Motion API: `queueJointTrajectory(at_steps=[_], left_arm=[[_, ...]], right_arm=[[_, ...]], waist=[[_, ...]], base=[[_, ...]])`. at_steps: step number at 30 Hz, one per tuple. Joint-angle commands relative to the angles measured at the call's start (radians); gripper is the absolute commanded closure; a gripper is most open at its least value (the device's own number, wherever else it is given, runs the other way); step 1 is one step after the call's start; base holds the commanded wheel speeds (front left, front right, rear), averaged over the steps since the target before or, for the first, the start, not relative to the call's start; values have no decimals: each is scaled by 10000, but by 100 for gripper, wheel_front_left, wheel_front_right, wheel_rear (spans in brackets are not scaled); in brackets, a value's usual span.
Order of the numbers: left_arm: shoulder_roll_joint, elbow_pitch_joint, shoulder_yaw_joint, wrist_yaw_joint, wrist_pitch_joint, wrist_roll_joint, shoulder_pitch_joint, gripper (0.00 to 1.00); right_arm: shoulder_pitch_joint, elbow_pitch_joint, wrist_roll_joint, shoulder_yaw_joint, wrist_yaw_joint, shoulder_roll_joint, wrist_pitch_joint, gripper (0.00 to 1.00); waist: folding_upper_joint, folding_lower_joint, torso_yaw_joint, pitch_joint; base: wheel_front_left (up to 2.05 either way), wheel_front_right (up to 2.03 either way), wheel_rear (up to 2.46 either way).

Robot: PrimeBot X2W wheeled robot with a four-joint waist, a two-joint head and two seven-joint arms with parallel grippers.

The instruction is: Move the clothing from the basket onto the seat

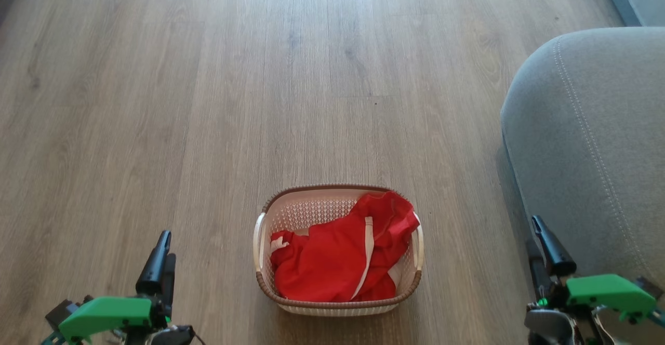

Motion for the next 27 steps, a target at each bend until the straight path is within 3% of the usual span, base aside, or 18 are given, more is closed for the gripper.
queueJointTrajectory(at_steps=[1,11,27], left_arm=[[63,-292,85,-15,-99,179,-561,0],[69,-460,92,-24,-391,1510,-801,0],[91,-595,-164,-39,-859,4387,-1112,0]], right_arm=[[-653,-321,-105,74,2,-259,-100,0],[-1174,-89,-752,766,2,-649,-545,0],[-1886,239,-2736,1607,2,-1023,-1020,0]], waist=[[0,0,1,2],[0,0,0,24],[0,0,-21,54]], base=[[0,0,0],[0,0,0],[0,0,0]])
